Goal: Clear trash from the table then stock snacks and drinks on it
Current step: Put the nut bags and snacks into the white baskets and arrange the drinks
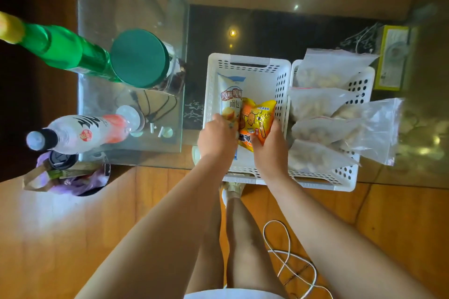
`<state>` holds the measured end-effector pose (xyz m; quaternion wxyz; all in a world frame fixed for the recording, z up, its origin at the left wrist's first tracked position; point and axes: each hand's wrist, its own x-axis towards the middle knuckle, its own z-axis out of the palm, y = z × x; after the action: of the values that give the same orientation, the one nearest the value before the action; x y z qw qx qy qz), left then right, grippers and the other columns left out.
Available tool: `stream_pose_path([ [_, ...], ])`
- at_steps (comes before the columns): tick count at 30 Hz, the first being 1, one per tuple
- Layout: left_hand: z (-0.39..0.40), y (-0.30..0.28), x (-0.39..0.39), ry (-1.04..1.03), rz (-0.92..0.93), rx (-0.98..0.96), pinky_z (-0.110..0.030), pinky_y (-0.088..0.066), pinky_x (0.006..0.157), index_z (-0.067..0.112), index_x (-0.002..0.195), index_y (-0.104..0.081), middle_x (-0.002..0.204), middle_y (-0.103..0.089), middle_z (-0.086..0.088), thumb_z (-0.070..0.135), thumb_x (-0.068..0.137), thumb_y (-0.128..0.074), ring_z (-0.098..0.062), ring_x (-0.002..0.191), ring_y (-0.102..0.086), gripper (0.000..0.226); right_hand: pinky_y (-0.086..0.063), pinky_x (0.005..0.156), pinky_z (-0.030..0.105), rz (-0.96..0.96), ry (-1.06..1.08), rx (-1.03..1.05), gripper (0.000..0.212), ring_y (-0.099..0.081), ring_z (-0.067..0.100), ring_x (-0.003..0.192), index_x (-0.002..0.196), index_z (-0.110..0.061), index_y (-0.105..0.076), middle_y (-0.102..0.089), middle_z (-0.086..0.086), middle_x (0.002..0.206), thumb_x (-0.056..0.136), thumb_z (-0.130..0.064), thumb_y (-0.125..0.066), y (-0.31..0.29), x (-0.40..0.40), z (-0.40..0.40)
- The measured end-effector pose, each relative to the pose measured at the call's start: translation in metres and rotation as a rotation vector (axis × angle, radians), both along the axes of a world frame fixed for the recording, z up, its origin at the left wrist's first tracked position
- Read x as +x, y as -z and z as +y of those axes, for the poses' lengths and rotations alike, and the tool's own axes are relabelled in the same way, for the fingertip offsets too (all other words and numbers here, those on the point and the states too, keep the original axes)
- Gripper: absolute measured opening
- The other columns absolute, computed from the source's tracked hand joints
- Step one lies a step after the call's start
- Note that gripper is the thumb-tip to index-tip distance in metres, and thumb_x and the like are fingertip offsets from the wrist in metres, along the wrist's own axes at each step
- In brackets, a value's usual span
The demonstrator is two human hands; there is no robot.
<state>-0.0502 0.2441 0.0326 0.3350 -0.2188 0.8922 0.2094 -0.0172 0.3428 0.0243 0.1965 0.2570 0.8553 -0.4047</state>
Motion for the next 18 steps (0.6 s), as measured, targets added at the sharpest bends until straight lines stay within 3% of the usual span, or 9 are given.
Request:
stream_pose_path([
  [6, -0.003, -0.003, 0.007, 0.007, 0.012, 0.065, -0.035, -0.038, 0.063, 0.006, 0.118, -0.042, 0.105, -0.063, -0.018, 0.006, 0.091, -0.038, -0.036, 0.085, -0.056, 0.027, -0.045, 0.087, 0.038, -0.077, -0.052, 0.018, 0.041, -0.056, 0.028, 0.111, 0.125, -0.01, -0.041, -0.057, 0.008, 0.122, 0.088, -0.016, -0.059, 0.006, -0.007, 0.005],
  [10, -0.008, -0.012, 0.021, 0.009, 0.033, 0.117, -0.036, -0.042, 0.072, 0.016, 0.141, -0.027, 0.127, -0.055, -0.012, 0.008, 0.09, -0.042, -0.034, 0.102, -0.058, 0.054, -0.041, 0.098, 0.04, -0.164, -0.096, -0.024, 0.055, -0.048, 0.028, 0.124, 0.138, -0.01, -0.03, -0.048, 0.009, 0.136, 0.09, -0.02, -0.056, 0.004, -0.007, 0.006],
  [14, -0.015, -0.014, 0.032, 0.094, 0.041, 0.161, -0.037, -0.046, 0.083, 0.021, 0.148, -0.017, 0.153, -0.027, -0.004, 0.003, 0.089, -0.046, -0.03, 0.12, -0.051, 0.068, -0.022, 0.114, 0.033, -0.054, -0.161, 0.062, 0.073, -0.019, 0.02, 0.143, 0.148, -0.01, -0.009, -0.02, 0.008, 0.155, 0.092, -0.021, -0.053, -0.011, -0.001, 0.004],
  [16, -0.016, -0.013, 0.035, 0.163, 0.042, 0.176, -0.036, -0.044, 0.094, 0.026, 0.149, -0.016, 0.159, -0.005, 0.001, 0.002, 0.089, -0.046, -0.027, 0.135, -0.037, 0.071, -0.019, 0.114, 0.032, 0.03, -0.234, 0.146, 0.067, -0.012, 0.02, 0.144, 0.147, -0.014, -0.017, -0.015, 0.007, 0.156, 0.091, -0.019, -0.053, -0.018, 0.006, 0.003],
  [18, -0.017, -0.01, 0.036, 0.233, 0.034, 0.195, -0.035, -0.042, 0.099, 0.03, 0.149, -0.014, 0.159, 0.009, 0.005, 0.0, 0.087, -0.046, -0.023, 0.144, -0.018, 0.075, -0.027, 0.111, 0.034, 0.024, -0.324, 0.156, 0.06, -0.012, 0.02, 0.144, 0.144, -0.021, -0.028, -0.014, 0.005, 0.156, 0.09, -0.018, -0.054, -0.022, 0.014, 0.0],
])
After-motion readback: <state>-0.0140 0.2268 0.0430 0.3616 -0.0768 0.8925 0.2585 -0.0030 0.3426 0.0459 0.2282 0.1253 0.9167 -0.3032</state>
